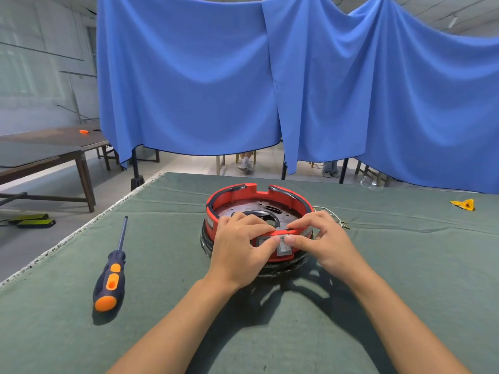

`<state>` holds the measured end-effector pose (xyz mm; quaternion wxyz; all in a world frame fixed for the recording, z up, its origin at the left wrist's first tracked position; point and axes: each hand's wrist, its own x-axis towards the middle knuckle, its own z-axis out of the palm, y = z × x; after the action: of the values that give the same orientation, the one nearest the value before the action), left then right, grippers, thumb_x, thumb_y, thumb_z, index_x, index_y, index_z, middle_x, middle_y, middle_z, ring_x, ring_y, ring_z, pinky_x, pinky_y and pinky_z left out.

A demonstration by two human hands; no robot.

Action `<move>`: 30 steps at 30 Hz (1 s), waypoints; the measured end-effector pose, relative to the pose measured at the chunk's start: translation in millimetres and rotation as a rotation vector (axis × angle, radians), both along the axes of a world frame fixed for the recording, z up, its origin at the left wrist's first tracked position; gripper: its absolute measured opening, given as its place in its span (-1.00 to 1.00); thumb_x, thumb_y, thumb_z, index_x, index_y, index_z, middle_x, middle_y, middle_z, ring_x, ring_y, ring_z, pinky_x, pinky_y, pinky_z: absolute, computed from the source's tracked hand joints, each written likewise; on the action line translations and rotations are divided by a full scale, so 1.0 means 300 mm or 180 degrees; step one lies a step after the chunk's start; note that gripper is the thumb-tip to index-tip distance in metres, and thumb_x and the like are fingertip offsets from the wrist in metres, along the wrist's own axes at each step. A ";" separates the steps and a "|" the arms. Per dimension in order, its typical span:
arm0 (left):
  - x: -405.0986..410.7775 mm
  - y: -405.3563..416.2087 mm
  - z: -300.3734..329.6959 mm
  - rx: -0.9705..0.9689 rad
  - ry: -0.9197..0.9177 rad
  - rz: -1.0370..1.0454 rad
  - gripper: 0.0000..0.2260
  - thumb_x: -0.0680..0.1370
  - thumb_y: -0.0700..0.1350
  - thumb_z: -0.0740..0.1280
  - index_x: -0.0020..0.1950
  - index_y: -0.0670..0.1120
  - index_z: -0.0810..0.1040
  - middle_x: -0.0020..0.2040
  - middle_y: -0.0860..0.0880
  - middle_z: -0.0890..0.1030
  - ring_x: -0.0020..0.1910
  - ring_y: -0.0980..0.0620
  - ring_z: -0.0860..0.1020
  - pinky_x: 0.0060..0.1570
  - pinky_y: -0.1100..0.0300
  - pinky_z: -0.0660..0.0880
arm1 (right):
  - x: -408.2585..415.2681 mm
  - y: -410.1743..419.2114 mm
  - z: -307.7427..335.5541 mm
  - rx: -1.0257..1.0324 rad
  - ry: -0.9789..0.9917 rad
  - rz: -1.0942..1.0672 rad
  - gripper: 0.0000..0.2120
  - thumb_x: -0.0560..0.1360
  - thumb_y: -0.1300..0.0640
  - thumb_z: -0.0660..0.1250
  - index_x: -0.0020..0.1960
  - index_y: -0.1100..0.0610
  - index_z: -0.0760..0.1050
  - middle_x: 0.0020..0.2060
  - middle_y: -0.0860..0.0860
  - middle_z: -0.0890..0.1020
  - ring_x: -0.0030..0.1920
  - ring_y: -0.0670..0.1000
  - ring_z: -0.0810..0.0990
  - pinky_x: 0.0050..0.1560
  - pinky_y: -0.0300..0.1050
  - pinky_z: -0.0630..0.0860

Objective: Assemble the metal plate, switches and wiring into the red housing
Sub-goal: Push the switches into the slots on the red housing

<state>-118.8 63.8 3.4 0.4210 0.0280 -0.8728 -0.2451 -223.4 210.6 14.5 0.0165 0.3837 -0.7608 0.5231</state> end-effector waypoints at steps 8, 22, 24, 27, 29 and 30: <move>-0.009 -0.015 -0.006 0.0046 -0.0021 -0.0091 -0.81 0.44 0.02 0.35 -0.09 -0.01 0.71 -0.14 0.14 0.67 -0.08 0.14 0.52 0.01 0.20 0.28 | 0.005 -0.022 -0.015 0.0006 0.0127 -0.0225 -0.81 0.32 0.07 0.55 -0.20 -0.11 0.55 -0.09 -0.13 0.50 -0.07 -0.30 0.50 -0.05 -0.41 0.38; 0.015 -0.025 0.000 -0.0468 -0.0372 -0.0098 -0.70 0.34 0.03 0.33 0.04 0.01 0.58 -0.04 0.16 0.60 0.00 0.13 0.45 0.06 0.29 0.17 | 0.054 0.010 -0.039 -0.0001 0.0061 0.0044 -0.60 0.37 0.39 0.44 0.02 -0.06 0.54 0.04 -0.17 0.45 -0.22 -0.30 0.48 -0.18 -0.37 0.41; 0.019 -0.021 -0.001 -0.0460 -0.0383 -0.0093 -0.69 0.35 0.05 0.32 0.06 0.02 0.59 -0.02 0.15 0.61 0.02 0.13 0.46 0.08 0.29 0.17 | 0.054 0.007 -0.040 0.0001 0.0144 -0.0072 -0.61 0.37 0.37 0.44 -0.01 -0.09 0.53 0.01 -0.19 0.45 -0.23 -0.29 0.47 -0.19 -0.35 0.40; 0.019 -0.019 -0.001 -0.0441 -0.0385 -0.0077 -0.69 0.35 0.05 0.32 0.07 0.02 0.59 -0.01 0.14 0.62 0.04 0.11 0.47 0.10 0.28 0.19 | 0.051 0.010 -0.041 -0.0042 0.0050 0.0031 -0.56 0.33 0.42 0.43 -0.02 -0.09 0.53 0.04 -0.14 0.45 -0.27 -0.28 0.49 -0.22 -0.38 0.43; 0.019 -0.019 -0.001 -0.0437 -0.0405 -0.0068 -0.68 0.35 0.05 0.32 0.07 0.02 0.59 -0.01 0.14 0.62 0.05 0.10 0.47 0.11 0.26 0.20 | 0.050 0.014 -0.040 -0.0074 -0.0048 0.0127 -0.55 0.31 0.45 0.43 0.00 -0.04 0.55 0.06 -0.10 0.45 -0.28 -0.31 0.50 -0.24 -0.41 0.43; 0.019 -0.020 -0.001 -0.0435 -0.0413 -0.0064 -0.68 0.35 0.06 0.32 0.07 0.02 0.59 -0.01 0.14 0.62 0.05 0.10 0.47 0.12 0.26 0.19 | 0.049 0.014 -0.041 -0.0056 -0.0032 0.0111 -0.56 0.31 0.44 0.43 0.01 -0.03 0.55 0.06 -0.10 0.45 -0.27 -0.30 0.51 -0.24 -0.41 0.43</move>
<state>-113.1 57.7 3.2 0.3620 0.0063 -0.9132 -0.1869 -208.6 214.7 2.4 0.0069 0.3940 -0.7495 0.5319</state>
